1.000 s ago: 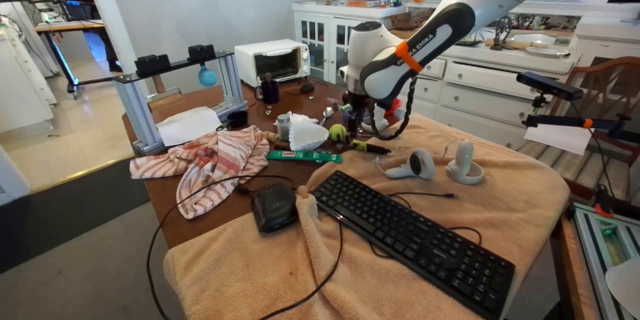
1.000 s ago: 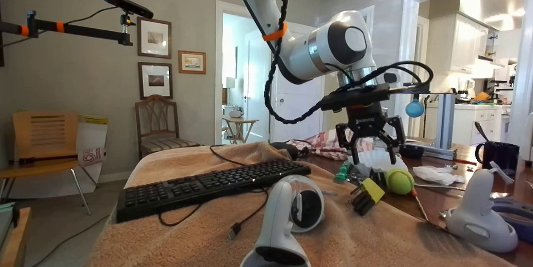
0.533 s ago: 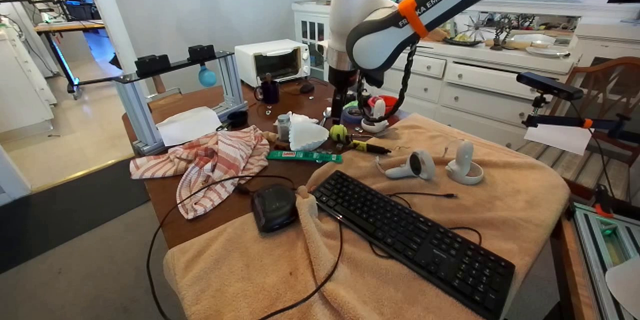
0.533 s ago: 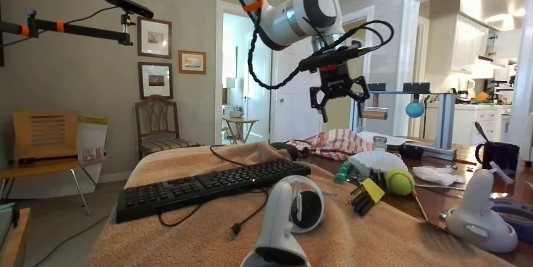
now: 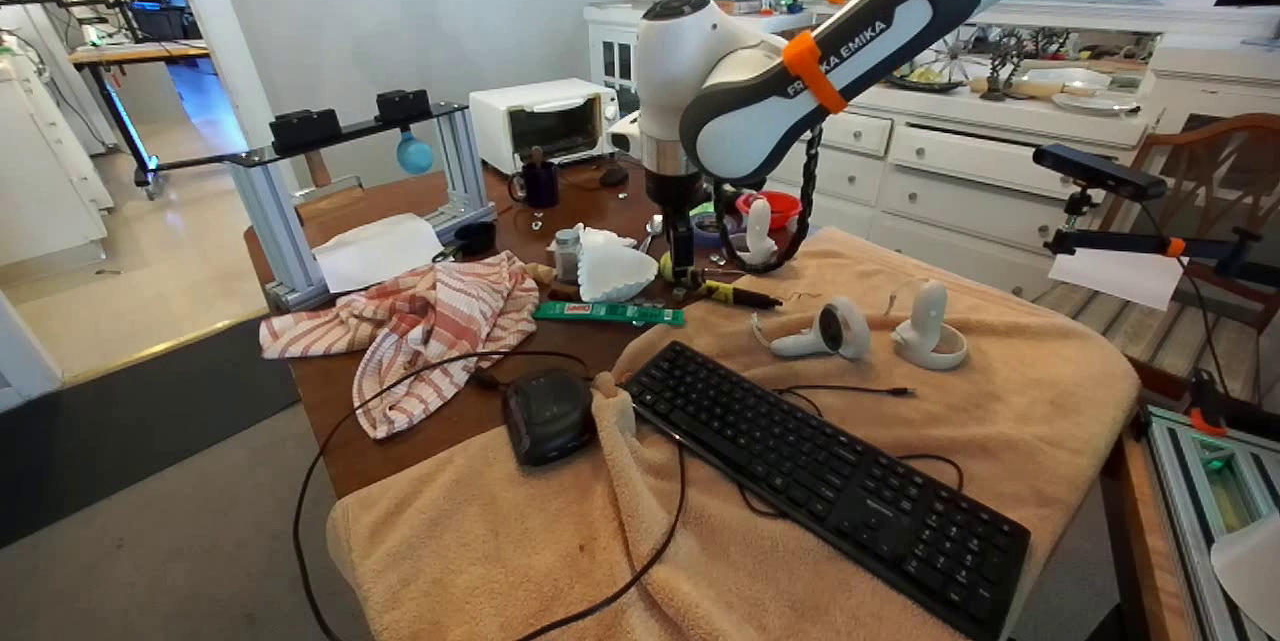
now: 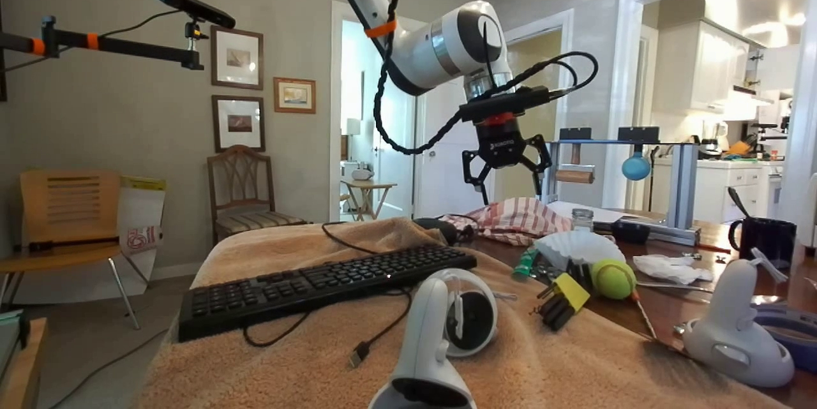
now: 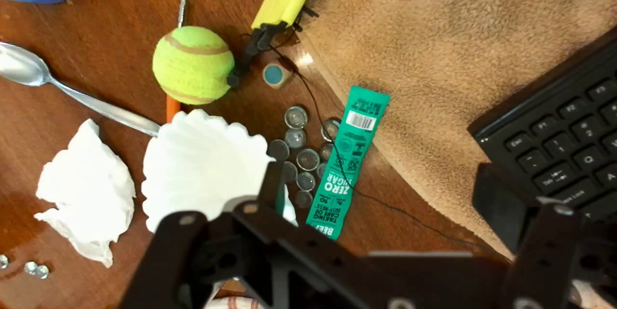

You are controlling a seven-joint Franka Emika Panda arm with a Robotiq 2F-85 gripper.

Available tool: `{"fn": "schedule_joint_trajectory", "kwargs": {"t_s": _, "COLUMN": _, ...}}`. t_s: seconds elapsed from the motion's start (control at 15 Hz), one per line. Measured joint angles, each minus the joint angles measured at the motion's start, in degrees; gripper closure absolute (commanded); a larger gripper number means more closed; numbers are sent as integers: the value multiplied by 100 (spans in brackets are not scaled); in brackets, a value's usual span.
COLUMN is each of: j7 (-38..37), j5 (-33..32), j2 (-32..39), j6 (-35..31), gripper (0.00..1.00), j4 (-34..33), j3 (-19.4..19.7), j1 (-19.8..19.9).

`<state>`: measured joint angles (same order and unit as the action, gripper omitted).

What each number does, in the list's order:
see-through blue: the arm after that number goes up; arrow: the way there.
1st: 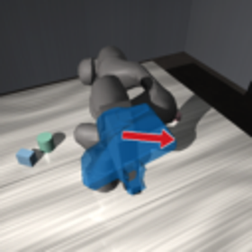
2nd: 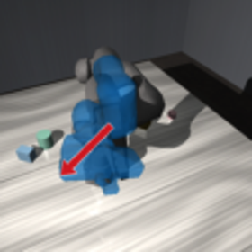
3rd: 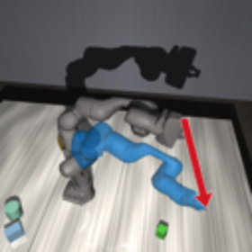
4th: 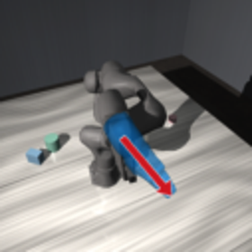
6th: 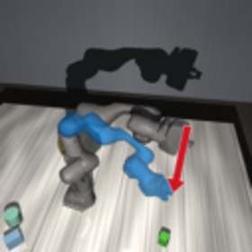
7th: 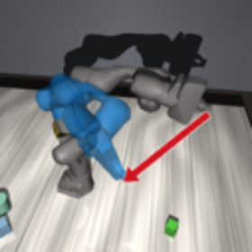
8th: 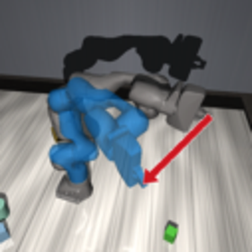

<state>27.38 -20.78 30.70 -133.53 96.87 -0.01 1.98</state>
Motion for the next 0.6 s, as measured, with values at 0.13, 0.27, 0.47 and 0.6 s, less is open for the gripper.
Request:
{"fn": "schedule_joint_trajectory", "kwargs": {"t_s": 0.13, "j7": 3, "j5": -19, "j2": 151, "j6": -19, "gripper": 0, "j4": -92, "j3": 11, "j1": 3}}
{"fn": "schedule_joint_trajectory", "kwargs": {"t_s": 0.27, "j7": 10, "j5": -10, "j2": 149, "j6": -37, "gripper": 0, "j4": -87, "j3": -6, "j1": 16}}
{"fn": "schedule_joint_trajectory", "kwargs": {"t_s": 0.47, "j7": 19, "j5": -17, "j2": -72, "j6": -715, "gripper": 0, "j4": 189, "j3": -31, "j1": 28}}
{"fn": "schedule_joint_trajectory", "kwargs": {"t_s": 0.6, "j7": 43, "j5": -70, "j2": -307, "j6": -1102, "gripper": 0, "j4": 466, "j3": -41, "j1": 23}}
